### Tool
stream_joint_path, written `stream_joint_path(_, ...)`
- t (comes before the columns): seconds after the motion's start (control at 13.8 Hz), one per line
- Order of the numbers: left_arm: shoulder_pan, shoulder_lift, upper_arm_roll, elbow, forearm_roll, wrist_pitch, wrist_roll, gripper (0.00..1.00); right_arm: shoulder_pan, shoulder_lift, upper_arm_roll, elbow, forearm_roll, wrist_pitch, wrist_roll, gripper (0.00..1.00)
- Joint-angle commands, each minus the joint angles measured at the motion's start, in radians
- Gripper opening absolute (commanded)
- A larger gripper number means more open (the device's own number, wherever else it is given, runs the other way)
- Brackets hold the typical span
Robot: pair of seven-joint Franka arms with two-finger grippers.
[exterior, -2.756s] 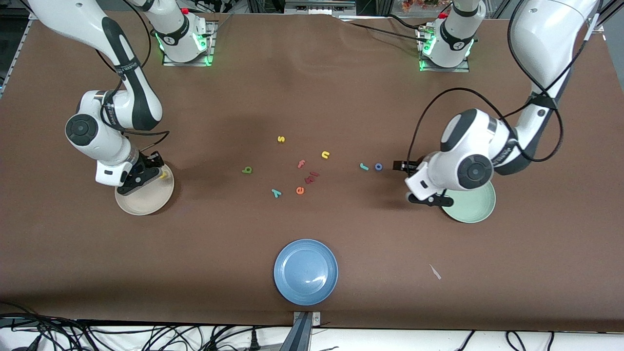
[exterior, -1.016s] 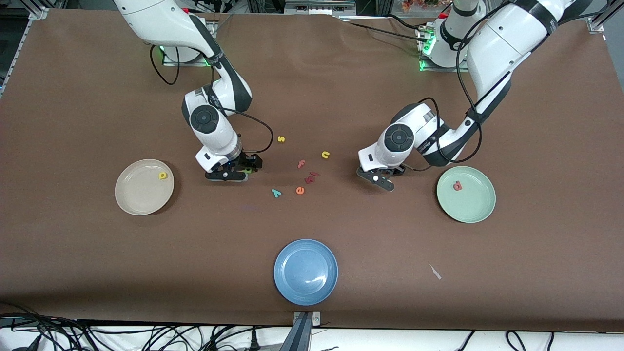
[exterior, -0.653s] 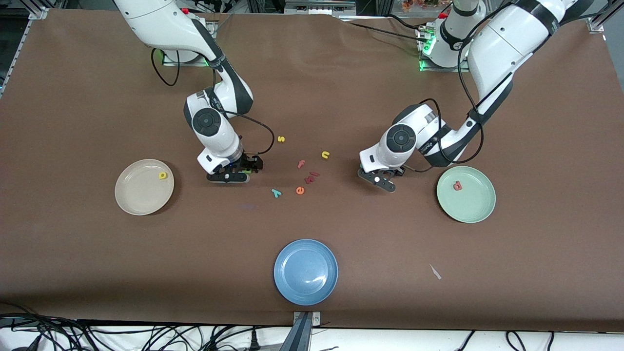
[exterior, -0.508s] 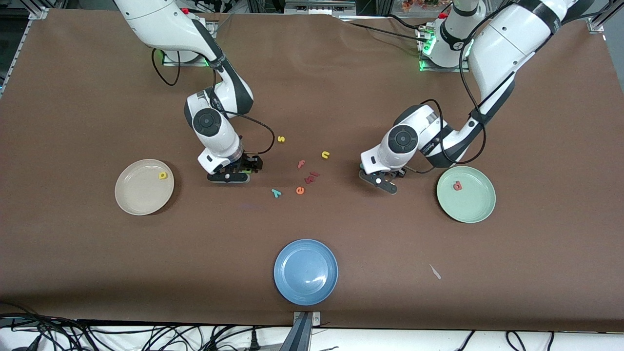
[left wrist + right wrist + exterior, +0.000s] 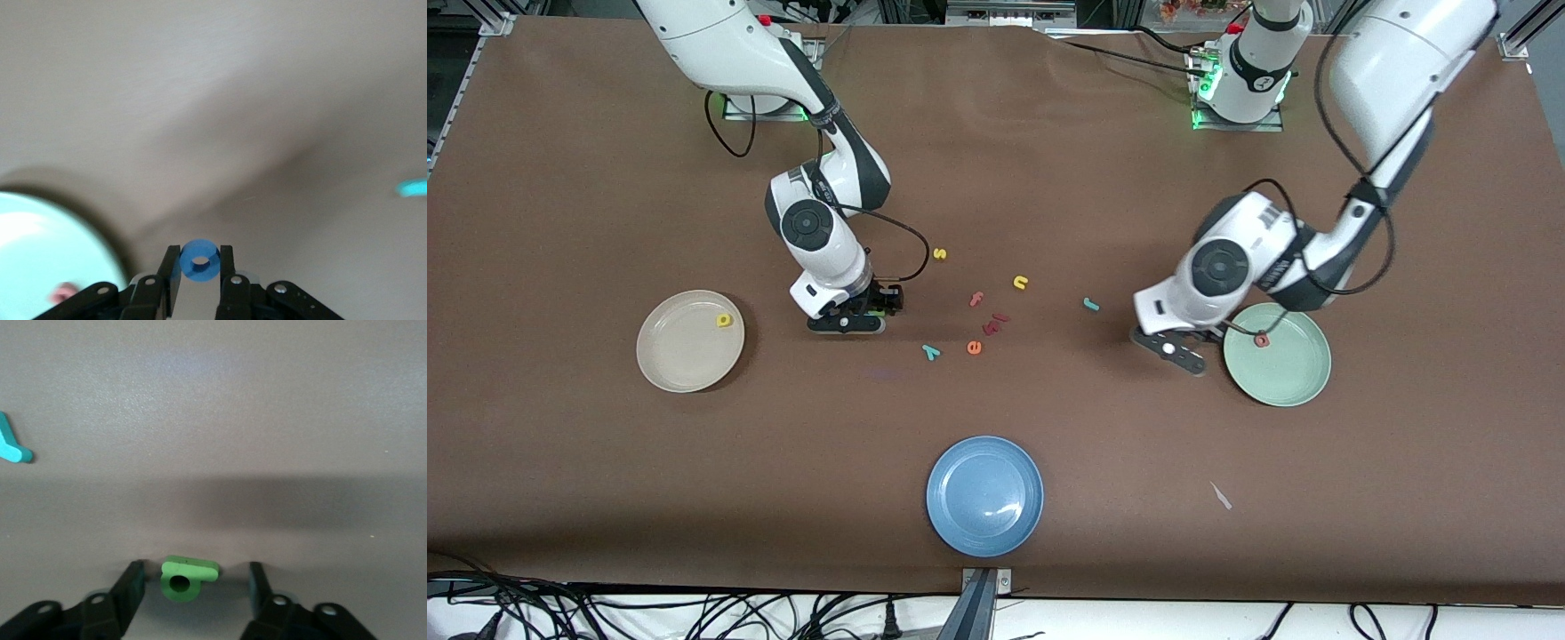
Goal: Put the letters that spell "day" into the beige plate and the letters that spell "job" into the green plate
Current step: 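Set the blue o and green letter onto the green and white plates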
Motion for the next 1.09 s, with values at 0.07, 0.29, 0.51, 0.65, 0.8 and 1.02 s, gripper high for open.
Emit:
stream_joint_path(0.07,0.17,-0.009,-0.013,-0.008,0.008,-0.006,0.265,0.0,0.002,0.013,0.004,0.015,-0.015,0.007,-0.002,0.54)
stream_joint_path(0.29,0.237,0.008,-0.007,0.003,0.019,-0.003,0.363,0.0,0.002,0.013,0.007,0.016,-0.013,0.005,-0.003,0.52)
stream_joint_path(0.51,0.305,0.054,-0.004,0.001,0.027,0.004,0.38,0.0,0.002,0.013,0.007,0.015,-0.013,0.005,-0.005,0.42)
stream_joint_path(0.65,0.348,0.091,-0.001,0.001,0.028,0.027,0.408,0.0,0.002,0.013,0.007,0.016,-0.013,0.005,-0.003,0.38)
stream_joint_path(0.8,0.354,0.099,-0.001,-0.002,0.027,0.029,0.416,0.43,0.002,0.013,0.009,0.016,-0.012,0.005,0.0,0.35)
stream_joint_path(1.02,0.35,0.088,-0.011,0.0,0.01,0.018,0.432,1.0,0.002,0.013,0.009,0.039,-0.012,-0.022,-0.003,0.32)
